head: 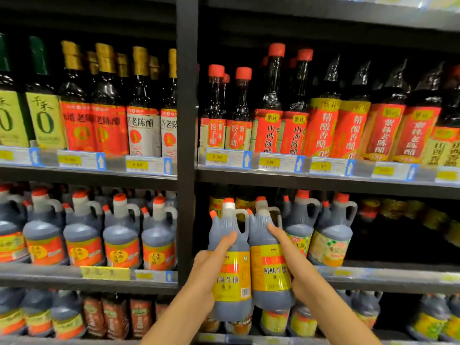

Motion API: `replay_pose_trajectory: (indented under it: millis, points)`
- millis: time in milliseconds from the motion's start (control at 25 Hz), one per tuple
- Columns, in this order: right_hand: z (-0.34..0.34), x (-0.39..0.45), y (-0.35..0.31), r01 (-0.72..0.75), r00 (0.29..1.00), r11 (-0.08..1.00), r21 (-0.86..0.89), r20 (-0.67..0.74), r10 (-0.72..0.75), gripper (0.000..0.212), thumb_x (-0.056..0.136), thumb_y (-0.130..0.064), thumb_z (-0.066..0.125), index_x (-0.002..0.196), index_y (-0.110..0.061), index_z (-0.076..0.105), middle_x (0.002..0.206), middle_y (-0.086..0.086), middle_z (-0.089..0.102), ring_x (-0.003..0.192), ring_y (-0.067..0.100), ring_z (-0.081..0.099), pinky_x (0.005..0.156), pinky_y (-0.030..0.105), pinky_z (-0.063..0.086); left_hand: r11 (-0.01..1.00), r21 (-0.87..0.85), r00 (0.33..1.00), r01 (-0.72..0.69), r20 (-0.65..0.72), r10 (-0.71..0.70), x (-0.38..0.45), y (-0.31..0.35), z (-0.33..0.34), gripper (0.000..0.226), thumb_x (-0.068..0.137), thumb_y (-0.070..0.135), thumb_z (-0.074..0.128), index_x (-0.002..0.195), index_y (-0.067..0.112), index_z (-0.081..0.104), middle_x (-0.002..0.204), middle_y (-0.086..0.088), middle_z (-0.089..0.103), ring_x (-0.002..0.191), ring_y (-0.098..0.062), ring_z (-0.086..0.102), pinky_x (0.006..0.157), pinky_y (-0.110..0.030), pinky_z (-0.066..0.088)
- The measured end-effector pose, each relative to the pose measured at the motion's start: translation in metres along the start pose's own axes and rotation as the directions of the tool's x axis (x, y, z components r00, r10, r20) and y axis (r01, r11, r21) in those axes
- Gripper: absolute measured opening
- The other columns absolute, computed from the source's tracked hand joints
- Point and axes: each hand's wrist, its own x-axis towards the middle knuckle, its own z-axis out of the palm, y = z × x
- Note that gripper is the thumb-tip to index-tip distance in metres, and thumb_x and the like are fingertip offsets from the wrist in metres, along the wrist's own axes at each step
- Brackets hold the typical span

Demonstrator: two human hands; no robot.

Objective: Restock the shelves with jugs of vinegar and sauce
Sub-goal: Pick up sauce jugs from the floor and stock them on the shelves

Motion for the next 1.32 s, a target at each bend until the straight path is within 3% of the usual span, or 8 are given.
replay_pose_trajectory:
  millis: [200, 360, 480, 640, 800, 920, 1160, 1320]
  points:
    - [-0.008, 0.018, -0.007, 0.055, 0.995, 0.997, 0.051, 0.079, -0.059, 0.043, 0.082, -0.066, 0.069, 0.115, -0.039, 0.072, 0.103, 0.002, 0.081, 0.092, 0.023, 0.079, 0.066, 0.036, 0.063, 0.999, -0.035, 0.995, -0.005, -0.101, 0.001, 0.013, 0.012, 0.018, 0.057, 0.08, 0.052, 0.08, 0.112, 0.005, 0.071, 0.091, -0.016, 0.08, 0.086, -0.033, 0.078, 0.084, -0.048, 0.062]
    - [-0.002, 0.026, -0.006, 0.053, 0.997, 0.998, 0.016, 0.058, -0.053, 0.062, 0.078, -0.068, 0.071, 0.119, -0.023, 0.074, 0.101, 0.007, 0.081, 0.091, 0.027, 0.079, 0.079, 0.044, 0.063, 0.998, -0.056, 0.987, -0.042, -0.156, 0.033, 0.025, 0.027, 0.019, 0.068, 0.078, 0.055, 0.081, 0.122, 0.005, 0.065, 0.095, -0.016, 0.079, 0.086, -0.032, 0.078, 0.074, -0.043, 0.062]
    - [0.006, 0.033, -0.013, 0.044, 0.998, 0.999, -0.011, 0.034, -0.043, 0.076, 0.073, -0.072, 0.071, 0.125, -0.017, 0.07, 0.1, 0.01, 0.081, 0.087, 0.028, 0.08, 0.07, 0.041, 0.064, 0.991, -0.048, 0.975, -0.122, -0.192, 0.111, 0.038, 0.033, 0.018, 0.084, 0.077, 0.056, 0.082, 0.139, 0.005, 0.055, 0.105, -0.016, 0.078, 0.089, -0.032, 0.078, 0.069, -0.04, 0.061]
    - [0.014, 0.05, -0.026, 0.024, 0.999, 1.0, -0.006, -0.045, -0.024, 0.087, 0.079, -0.071, 0.07, 0.141, -0.013, 0.054, 0.109, 0.012, 0.077, 0.087, 0.028, 0.079, 0.061, 0.037, 0.062, 0.982, -0.019, 0.95, -0.187, -0.259, 0.176, 0.054, 0.038, 0.02, 0.109, 0.074, 0.06, 0.082, 0.158, 0.012, 0.031, 0.135, -0.019, 0.065, 0.108, -0.036, 0.071, 0.086, -0.05, 0.061]
    - [0.016, 0.061, -0.033, 0.05, 0.994, 0.998, -0.028, -0.093, -0.052, 0.081, 0.079, -0.07, 0.069, 0.134, -0.014, 0.052, 0.098, 0.007, 0.077, 0.076, 0.02, 0.077, 0.046, 0.027, 0.055, 0.97, -0.018, 0.935, -0.242, -0.273, 0.228, 0.064, 0.039, 0.019, 0.092, 0.076, 0.061, 0.08, 0.145, 0.009, 0.046, 0.117, -0.015, 0.072, 0.097, -0.031, 0.075, 0.084, -0.05, 0.062]
    - [0.016, 0.07, -0.031, 0.081, 0.99, 0.996, -0.022, -0.115, -0.083, 0.075, 0.081, -0.066, 0.069, 0.13, -0.012, 0.056, 0.096, 0.008, 0.077, 0.073, 0.02, 0.077, 0.043, 0.026, 0.055, 0.957, 0.003, 0.915, -0.29, -0.292, 0.278, 0.07, 0.039, 0.019, 0.072, 0.079, 0.058, 0.079, 0.129, 0.013, 0.055, 0.105, -0.01, 0.076, 0.084, -0.023, 0.078, 0.069, -0.039, 0.064]
    - [0.021, 0.084, -0.01, 0.243, 0.963, 0.969, 0.041, -0.134, -0.235, 0.061, 0.086, -0.057, 0.072, 0.131, -0.017, 0.06, 0.104, 0.006, 0.078, 0.09, 0.023, 0.077, 0.073, 0.041, 0.062, 0.914, 0.067, 0.871, -0.401, -0.28, 0.403, 0.083, 0.028, 0.019, 0.039, 0.087, 0.044, 0.077, 0.119, 0.023, 0.071, 0.103, -0.003, 0.08, 0.094, -0.023, 0.077, 0.087, -0.05, 0.062]
    - [0.029, 0.087, -0.001, 0.325, 0.937, 0.942, 0.081, -0.159, -0.31, 0.083, 0.069, -0.067, 0.074, 0.137, -0.021, 0.058, 0.114, 0.004, 0.077, 0.105, 0.026, 0.073, 0.096, 0.053, 0.058, 0.895, 0.082, 0.855, -0.438, -0.27, 0.443, 0.095, 0.018, 0.012, 0.028, 0.088, 0.04, 0.077, 0.11, 0.023, 0.071, 0.098, -0.001, 0.081, 0.089, -0.016, 0.078, 0.072, -0.033, 0.063]
